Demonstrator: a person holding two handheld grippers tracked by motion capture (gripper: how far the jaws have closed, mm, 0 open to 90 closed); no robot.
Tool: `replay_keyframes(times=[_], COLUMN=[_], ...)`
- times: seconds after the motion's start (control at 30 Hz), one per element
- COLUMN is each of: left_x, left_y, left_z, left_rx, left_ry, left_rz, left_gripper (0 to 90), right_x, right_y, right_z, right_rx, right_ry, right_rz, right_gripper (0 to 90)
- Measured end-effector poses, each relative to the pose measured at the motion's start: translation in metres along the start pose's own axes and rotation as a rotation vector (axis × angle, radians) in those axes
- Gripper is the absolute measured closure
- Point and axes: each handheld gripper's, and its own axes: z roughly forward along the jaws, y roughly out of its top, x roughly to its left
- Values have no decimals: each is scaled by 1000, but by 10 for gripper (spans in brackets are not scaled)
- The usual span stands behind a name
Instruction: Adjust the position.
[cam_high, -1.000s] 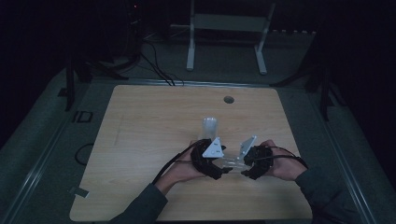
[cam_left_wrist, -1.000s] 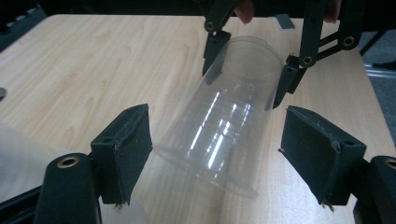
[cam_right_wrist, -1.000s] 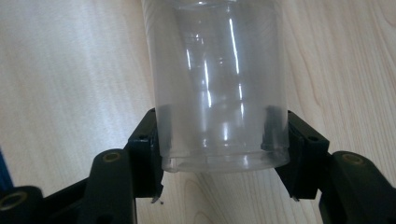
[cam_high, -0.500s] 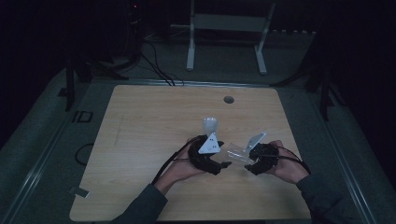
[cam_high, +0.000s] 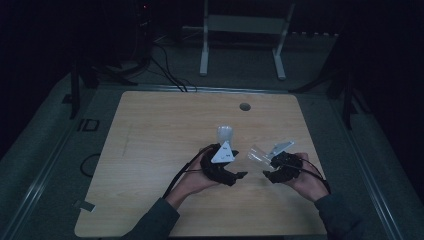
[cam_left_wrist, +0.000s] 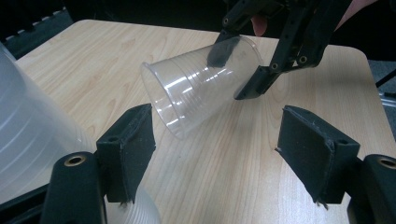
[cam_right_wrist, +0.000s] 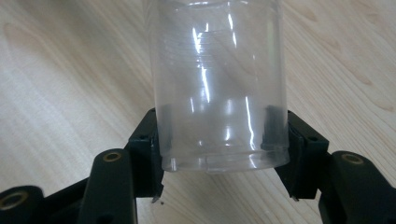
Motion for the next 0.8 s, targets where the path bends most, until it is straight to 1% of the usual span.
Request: replay_keyframes(times=[0.03,0.07,0.17,0.27,0.37,0.57,0.8], left_x=[0,0,0,1,1,1,1], left_y=[0,0,1,1,1,1,1], left_z=[-1,-1,-3,-3,-3,-3,-2], left_rx=[1,1,-2,-2,-2,-1,-1], left_ry=[1,1,6,15,22,30,31], left_rz=[2,4,2,-1,-4,-12,-18], left_gripper=[268,269,269,270,270,281,281], right_x=[0,-1,-1,-1,0,2,1], right_y=[-2,-2,-4,-6,-7,-11,-16], right_z=[0,0,0,0,1,2,-1], right_rx=[-11,-18,-31,-50,-61,-101,-152], right_ry=[-8,-14,-38,-49,-85,-110,-120], right_rz=[23,31,48,77,85,139,209], right_gripper=[424,424,424,424,424,424,424])
